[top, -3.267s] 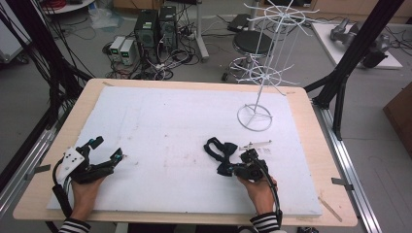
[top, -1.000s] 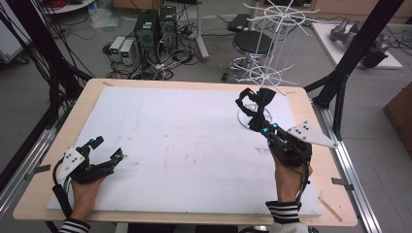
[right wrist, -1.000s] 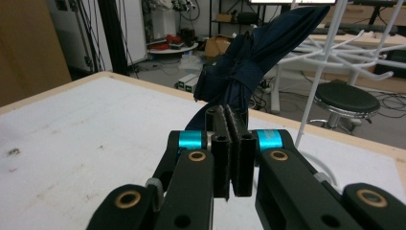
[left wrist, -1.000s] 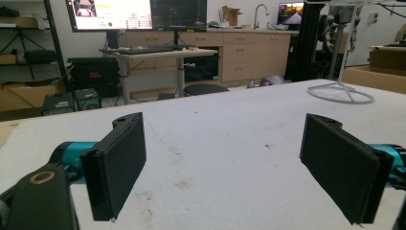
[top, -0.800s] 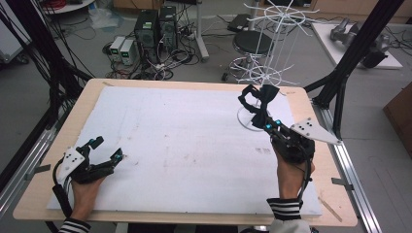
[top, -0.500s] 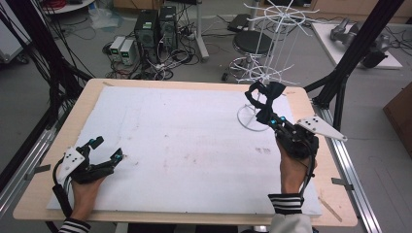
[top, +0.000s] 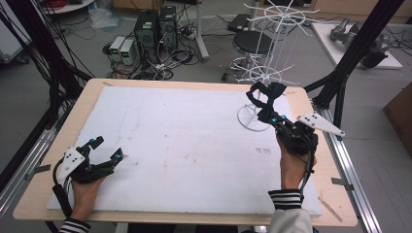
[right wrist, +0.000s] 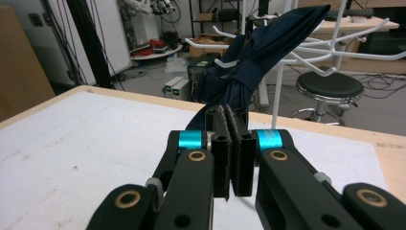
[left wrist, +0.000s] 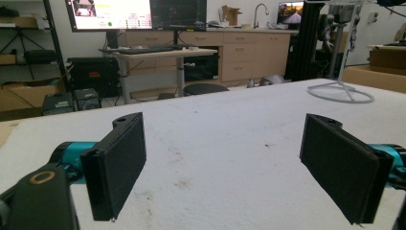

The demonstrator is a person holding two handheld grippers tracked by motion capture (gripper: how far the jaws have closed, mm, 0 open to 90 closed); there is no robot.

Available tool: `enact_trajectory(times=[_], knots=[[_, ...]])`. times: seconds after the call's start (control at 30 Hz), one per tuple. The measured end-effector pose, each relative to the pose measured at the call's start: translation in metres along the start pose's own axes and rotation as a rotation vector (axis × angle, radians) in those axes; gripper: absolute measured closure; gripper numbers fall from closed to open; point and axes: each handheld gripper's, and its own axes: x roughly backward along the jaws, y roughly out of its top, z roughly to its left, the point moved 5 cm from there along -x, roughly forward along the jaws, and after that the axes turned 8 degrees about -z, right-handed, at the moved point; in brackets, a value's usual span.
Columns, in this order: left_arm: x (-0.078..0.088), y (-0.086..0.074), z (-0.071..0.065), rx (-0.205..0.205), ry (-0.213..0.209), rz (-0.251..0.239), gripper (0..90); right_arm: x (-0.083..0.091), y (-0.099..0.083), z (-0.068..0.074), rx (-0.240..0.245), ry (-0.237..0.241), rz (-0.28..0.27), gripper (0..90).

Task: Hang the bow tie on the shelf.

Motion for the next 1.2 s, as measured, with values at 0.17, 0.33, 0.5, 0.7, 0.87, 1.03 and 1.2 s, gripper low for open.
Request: enact_trajectory(times=[0.17,0.33,0.5,0.7,0.87,1.03,1.2], knots=[[0.000,0.000,0.000,0.000,0.000,0.000,16.5,-0.005,-0.004,-0.002,0.002,-0.010,0.023,88.8],[0.000,0.000,0.000,0.001,0.001,0.000,16.5,-0.009,-0.009,-0.005,0.017,-0.022,0.047,88.8],[0.000,0.000,0.000,0.000,0.001,0.001,16.5,-0.010,-0.014,-0.007,0.017,-0.030,0.065,88.7],[0.000,0.000,0.000,0.003,0.003,0.001,16.5,-0.011,-0.017,-0.008,0.030,-0.033,0.075,88.0],[-0.001,0.000,0.000,0.002,0.005,0.012,16.7,-0.012,-0.021,-0.009,0.048,-0.025,0.088,86.9],[0.000,0.000,0.000,-0.006,0.011,0.002,16.7,-0.012,-0.022,-0.011,0.048,-0.015,0.085,83.7],[-0.001,0.000,-0.001,-0.010,0.013,0.007,16.7,-0.011,-0.020,-0.007,0.072,0.008,0.069,69.8]])
